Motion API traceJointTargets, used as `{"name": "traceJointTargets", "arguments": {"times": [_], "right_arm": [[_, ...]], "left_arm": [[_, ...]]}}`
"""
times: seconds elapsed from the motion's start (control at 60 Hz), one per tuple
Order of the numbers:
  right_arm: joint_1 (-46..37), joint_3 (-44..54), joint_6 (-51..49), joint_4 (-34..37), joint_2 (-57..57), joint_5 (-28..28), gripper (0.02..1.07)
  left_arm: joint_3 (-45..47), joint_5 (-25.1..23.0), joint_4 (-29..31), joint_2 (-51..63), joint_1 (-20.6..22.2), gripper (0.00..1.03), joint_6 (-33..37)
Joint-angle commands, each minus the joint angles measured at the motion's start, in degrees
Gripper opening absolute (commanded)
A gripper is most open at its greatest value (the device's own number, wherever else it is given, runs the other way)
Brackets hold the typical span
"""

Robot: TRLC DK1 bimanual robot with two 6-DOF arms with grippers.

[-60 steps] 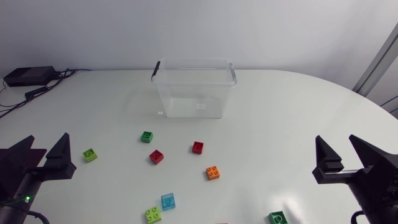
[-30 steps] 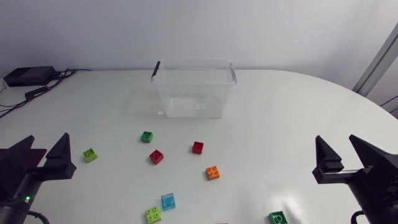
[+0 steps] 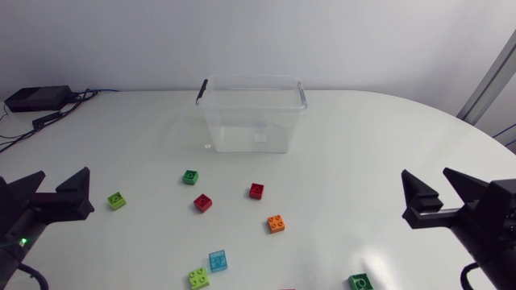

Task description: Place the duplo bricks in the container

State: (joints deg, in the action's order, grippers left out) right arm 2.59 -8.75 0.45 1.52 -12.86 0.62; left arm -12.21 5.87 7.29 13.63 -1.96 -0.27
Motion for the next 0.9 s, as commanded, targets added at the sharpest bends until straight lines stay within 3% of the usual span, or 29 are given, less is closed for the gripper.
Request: {"name": "traceJointTargets", "arguments": {"times": [0.0, 0.133, 0.267, 0.333, 0.483, 0.6, 0.7, 0.883], "right_arm": [[1.6, -4.0, 2.2, 0.6, -4.5, -0.2, 1.02], [5.8, -8.8, 4.6, 2.7, -11.5, -2.1, 1.02], [11.3, -14.5, 6.4, 7.2, -19.8, -4.1, 1.02], [13.6, -17.9, 7.5, 10.2, -24.5, -4.8, 1.02], [17.0, -24.2, 9.3, 17.6, -33.2, -4.8, 1.02], [20.0, -28.0, 9.1, 22.3, -38.3, -4.9, 1.02], [22.9, -30.2, 7.2, 25.1, -40.5, -5.0, 1.02], [23.6, -31.1, -1.8, 26.3, -44.2, 4.0, 1.02]], "left_arm": [[-6.9, -0.3, 3.6, 8.3, -0.6, 0.96, -2.4], [-16.6, -0.3, 13.6, 22.6, -0.2, 0.96, -1.6], [-25.6, -0.4, 22.8, 35.2, 0.1, 0.96, 4.1], [-26.8, -0.3, 23.3, 39.1, 0.2, 0.96, 6.2], [-30.8, -0.5, 25.6, 52.0, -4.6, 0.97, 12.2], [-32.3, -8.0, 23.6, 57.7, -10.3, 0.97, 21.7], [-35.3, -10.9, 24.4, 62.9, -12.8, 0.96, 26.8], [-38.6, -14.5, 25.1, 70.9, -15.4, 0.96, 36.9]]}}
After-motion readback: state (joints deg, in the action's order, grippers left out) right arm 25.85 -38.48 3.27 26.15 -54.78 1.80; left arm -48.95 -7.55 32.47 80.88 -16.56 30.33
